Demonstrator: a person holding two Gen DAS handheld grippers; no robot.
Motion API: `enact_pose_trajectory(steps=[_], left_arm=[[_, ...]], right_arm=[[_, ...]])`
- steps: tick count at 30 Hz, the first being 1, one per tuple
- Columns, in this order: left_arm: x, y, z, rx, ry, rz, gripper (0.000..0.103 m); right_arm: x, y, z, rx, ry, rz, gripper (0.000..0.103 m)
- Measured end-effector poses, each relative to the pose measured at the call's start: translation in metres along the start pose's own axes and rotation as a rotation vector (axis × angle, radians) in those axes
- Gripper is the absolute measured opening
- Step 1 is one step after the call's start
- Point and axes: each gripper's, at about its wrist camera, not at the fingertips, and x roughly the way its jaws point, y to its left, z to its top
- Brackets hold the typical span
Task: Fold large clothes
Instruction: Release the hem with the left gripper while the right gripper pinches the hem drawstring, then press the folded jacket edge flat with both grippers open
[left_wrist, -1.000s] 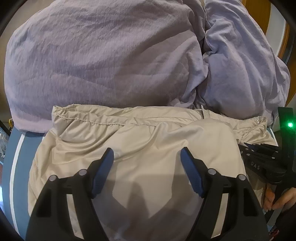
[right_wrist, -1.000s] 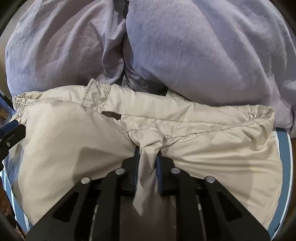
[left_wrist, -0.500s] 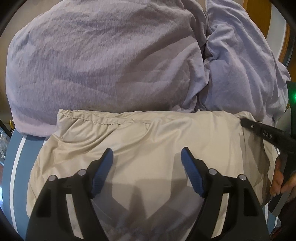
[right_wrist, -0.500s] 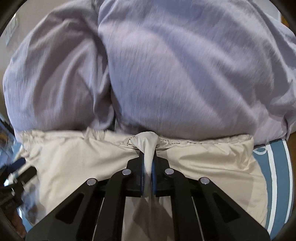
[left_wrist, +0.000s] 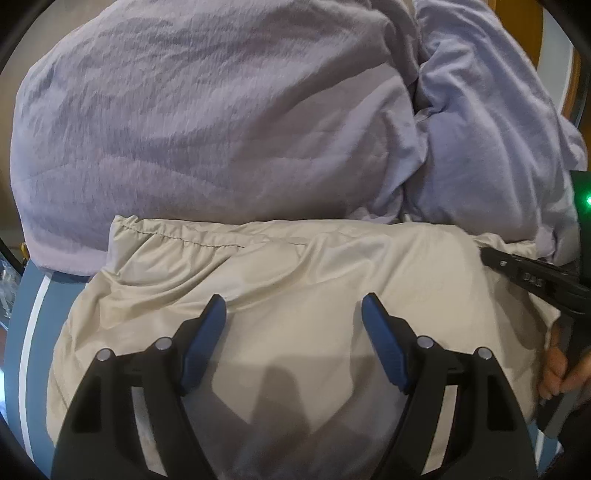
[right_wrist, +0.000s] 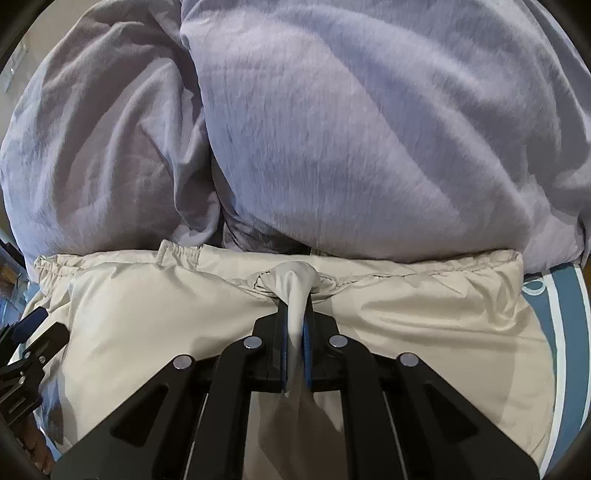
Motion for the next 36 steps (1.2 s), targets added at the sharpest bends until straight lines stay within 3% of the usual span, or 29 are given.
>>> enact_pose_trajectory(steps=[7,13,15,21,25,36], left_arm=[[0.033,0.008,-0.004,-0.010,0.004,0.064,0.078],[0.050,0.011,-0.003,-0.010,0.000,0.093,0.078],[0.055,0.012,-0.002,-0.009,-0.001,0.097,0.078],[0.065,0.013,0.002,-0.014,-0.001,0.102,0.079],[0.070,0.014,0.003,-0.019,0.000,0.101,0.080],[0.069,0.020,-0.010,-0.029,0.002,0.094,0.081]], right_arm=[[0.011,0.002,-0.002,-0.004,0.006,0.002,0.012],[0.016,0.002,-0.003,0.003,0.013,0.008,0.028],[0.012,0.000,-0.004,0.010,0.010,0.008,0.035],[-0.014,-0.011,-0.008,0.044,-0.053,0.016,0.041],[-0.027,-0.022,-0.016,0.048,-0.103,-0.023,0.043],[-0.003,-0.017,-0.033,-0.004,-0.100,-0.116,0.051]])
